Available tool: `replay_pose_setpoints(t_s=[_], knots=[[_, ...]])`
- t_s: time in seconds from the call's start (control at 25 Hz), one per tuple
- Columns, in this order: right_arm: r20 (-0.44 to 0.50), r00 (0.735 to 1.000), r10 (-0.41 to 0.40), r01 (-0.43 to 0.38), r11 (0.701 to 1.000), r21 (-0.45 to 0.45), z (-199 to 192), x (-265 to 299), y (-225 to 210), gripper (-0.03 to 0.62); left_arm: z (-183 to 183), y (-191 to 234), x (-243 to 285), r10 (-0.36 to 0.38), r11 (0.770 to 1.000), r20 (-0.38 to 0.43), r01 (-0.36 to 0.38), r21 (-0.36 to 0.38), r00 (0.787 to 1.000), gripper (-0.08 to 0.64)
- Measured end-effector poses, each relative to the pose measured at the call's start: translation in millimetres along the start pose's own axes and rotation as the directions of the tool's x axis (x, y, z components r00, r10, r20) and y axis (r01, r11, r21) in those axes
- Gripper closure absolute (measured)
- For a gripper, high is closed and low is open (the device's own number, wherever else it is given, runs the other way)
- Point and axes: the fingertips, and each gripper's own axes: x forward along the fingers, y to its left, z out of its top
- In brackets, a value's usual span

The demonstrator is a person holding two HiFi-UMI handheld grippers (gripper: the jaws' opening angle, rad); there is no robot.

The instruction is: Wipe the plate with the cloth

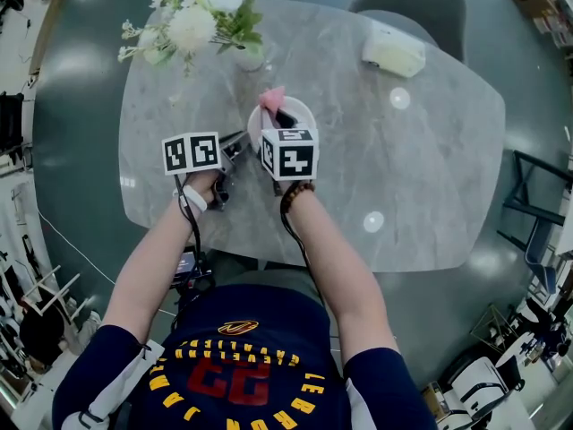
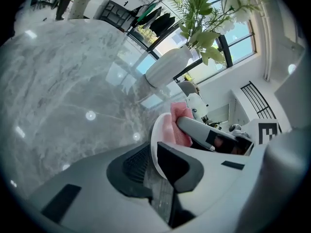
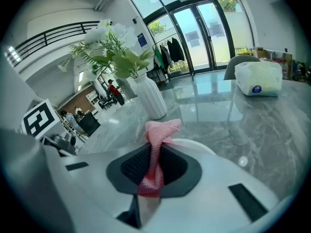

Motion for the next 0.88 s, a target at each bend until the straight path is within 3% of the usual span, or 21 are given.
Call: replay_pose_setpoints(t_s=[0.2, 0.52, 0.72, 0.88], knots=[[-0.068, 0.995, -0.073, 0.075, 0.997, 0.028, -20.7, -5.6, -22.6, 0.552, -8.3, -0.5, 6.6, 0.011, 1.0, -0.043, -0.01, 0.017, 0.999, 0.512], [-0.111, 0.992, -0.059, 0.057, 0.998, -0.023, -30.0, 2.2, -17.2, 0.552, -11.2, -2.7, 13.9, -0.01, 0.999, -0.038, 0.009, -0.031, 0.999, 0.526], [-0.071, 0.996, -0.051, 0.05, 0.999, -0.009, -17.8, -3.5, -12.3, 0.552, -10.3, -6.1, 11.9, -0.019, 0.999, -0.016, 0.018, -0.048, 1.0, 0.538], [-0.069, 0.998, 0.002, -0.006, 0.998, -0.057, -13.1, 5.9, 9.0, 0.552, -10.2, -6.7, 11.4, -0.021, 0.998, -0.002, 0.021, -0.056, 1.0, 0.54]])
